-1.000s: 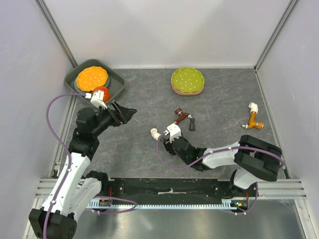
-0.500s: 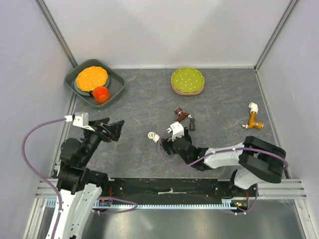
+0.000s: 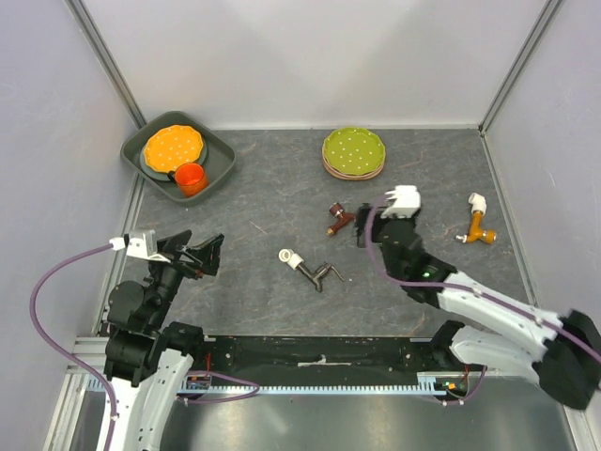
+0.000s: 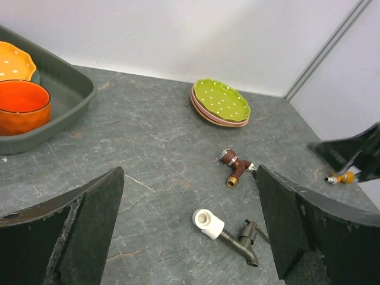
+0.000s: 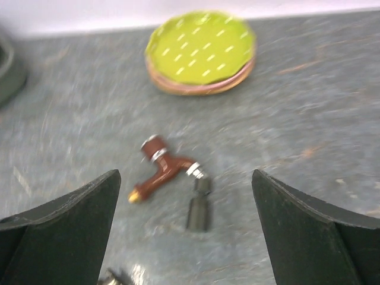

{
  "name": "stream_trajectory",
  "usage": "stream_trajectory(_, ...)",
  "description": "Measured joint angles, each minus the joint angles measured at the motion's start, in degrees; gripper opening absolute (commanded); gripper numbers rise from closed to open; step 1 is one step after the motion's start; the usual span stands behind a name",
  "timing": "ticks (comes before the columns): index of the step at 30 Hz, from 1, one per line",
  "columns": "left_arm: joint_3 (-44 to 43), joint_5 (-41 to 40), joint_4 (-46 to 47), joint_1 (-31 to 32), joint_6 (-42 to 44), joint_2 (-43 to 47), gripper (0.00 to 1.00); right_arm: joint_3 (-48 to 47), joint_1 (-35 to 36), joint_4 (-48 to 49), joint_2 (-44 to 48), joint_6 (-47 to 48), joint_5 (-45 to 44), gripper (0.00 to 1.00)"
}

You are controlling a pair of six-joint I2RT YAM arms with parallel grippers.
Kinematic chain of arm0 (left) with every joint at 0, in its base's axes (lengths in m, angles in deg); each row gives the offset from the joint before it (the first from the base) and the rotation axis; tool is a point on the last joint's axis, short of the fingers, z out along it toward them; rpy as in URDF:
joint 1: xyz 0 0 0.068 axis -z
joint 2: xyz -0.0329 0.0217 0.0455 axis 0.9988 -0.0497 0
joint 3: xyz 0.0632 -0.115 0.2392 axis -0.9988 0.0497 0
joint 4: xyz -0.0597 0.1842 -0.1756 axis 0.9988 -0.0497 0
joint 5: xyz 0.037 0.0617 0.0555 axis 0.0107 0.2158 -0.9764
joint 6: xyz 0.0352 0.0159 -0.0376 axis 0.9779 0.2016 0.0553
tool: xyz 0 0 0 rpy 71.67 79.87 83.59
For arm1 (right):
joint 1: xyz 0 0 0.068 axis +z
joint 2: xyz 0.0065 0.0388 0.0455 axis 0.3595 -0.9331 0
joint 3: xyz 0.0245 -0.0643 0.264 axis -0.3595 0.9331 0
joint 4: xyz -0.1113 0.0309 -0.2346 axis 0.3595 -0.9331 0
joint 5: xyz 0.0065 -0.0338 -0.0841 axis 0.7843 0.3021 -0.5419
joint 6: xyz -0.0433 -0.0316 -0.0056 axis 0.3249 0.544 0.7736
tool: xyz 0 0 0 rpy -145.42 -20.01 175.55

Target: Install the water faucets

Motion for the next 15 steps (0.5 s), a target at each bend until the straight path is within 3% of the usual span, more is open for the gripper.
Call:
stream_trajectory(6,0.0,-0.94,-0.74,0.0,0.0,1.46,0.99,3.96,-8.79,-2.75,20.13,-1.68,-5.25,0.98)
stream_trajectory(15,-0.13,-2.21,-0.94,0.0,0.0,0.92,0.98,12.48,-9.46,-4.52,43.71,-1.25,-16.0,0.98)
